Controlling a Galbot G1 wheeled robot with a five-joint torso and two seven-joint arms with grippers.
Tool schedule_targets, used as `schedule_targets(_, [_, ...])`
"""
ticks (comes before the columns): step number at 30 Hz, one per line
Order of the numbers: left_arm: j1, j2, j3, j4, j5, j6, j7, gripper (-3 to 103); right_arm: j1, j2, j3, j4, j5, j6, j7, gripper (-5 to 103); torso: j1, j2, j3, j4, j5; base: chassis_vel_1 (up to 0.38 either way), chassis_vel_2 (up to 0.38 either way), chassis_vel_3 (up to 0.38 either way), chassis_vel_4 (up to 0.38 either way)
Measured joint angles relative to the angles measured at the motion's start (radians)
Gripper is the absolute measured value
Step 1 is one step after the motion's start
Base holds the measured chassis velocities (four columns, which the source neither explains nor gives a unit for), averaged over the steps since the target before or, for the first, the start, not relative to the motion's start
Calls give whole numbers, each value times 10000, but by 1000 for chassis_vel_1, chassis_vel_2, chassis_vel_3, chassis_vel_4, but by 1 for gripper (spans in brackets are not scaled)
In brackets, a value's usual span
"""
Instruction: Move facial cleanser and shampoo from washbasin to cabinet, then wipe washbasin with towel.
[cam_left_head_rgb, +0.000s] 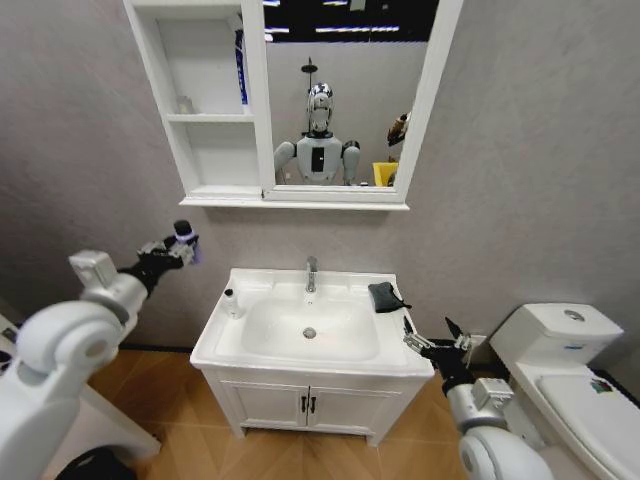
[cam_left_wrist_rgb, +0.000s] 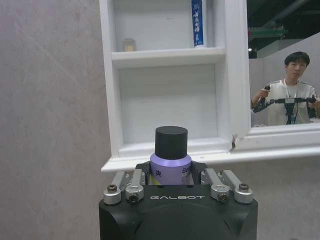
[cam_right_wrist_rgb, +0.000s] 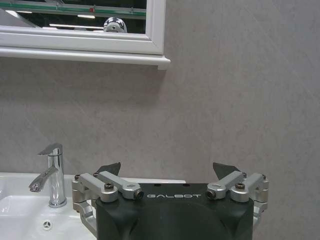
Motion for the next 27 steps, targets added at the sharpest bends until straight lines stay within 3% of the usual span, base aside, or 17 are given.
schedule_targets(1, [0,0,0,0,0,0,0,43,0,0,0,0,0,0,0,100,0,0,0,0,0,0,0,0,0])
schedule_targets(5, [-3076,-60,1855,1391,-594,149,-13,43,-37,-38,-7,50,-4,-2,-1,100,0,0,0,-2,5,0,0,0,0])
schedule_targets(8, [-3734,-220,2346,1798,-607,152,-32,43,-41,-58,-8,64,-5,-5,0,100,0,0,1,-1,5,0,0,0,0])
schedule_targets(10, [-5156,-852,3555,3236,-548,157,4,43,-47,-104,11,87,-6,-19,4,100,1,0,1,-1,3,0,0,0,0])
schedule_targets(14, [-5932,-1453,4126,4338,-365,158,169,43,-72,-91,34,69,-7,7,6,100,3,-1,1,-1,1,0,0,0,0])
schedule_targets(16, [-6333,-1846,4393,5006,-27,116,411,43,-113,-43,40,39,-17,69,7,100,3,-1,2,-3,3,0,0,0,0])
schedule_targets(17, [-6891,-2363,4641,5951,497,-84,832,43,-208,7,76,21,-28,169,9,100,4,-1,2,-4,2,0,0,0,0])
schedule_targets(18, [-6891,-2363,4641,5951,497,-84,832,43,-208,7,76,21,-28,169,9,100,4,-1,2,-4,2,0,0,0,0])
schedule_targets(21, [-7827,-3160,4894,7494,978,-326,1250,43,-260,-3,183,-72,-28,281,15,100,2,-1,0,-4,6,0,0,0,0])
schedule_targets(27, [-8673,-3674,5220,9004,1824,-308,1825,43,-241,-31,193,-185,-29,346,26,100,4,-2,1,1,3,0,0,0,0])
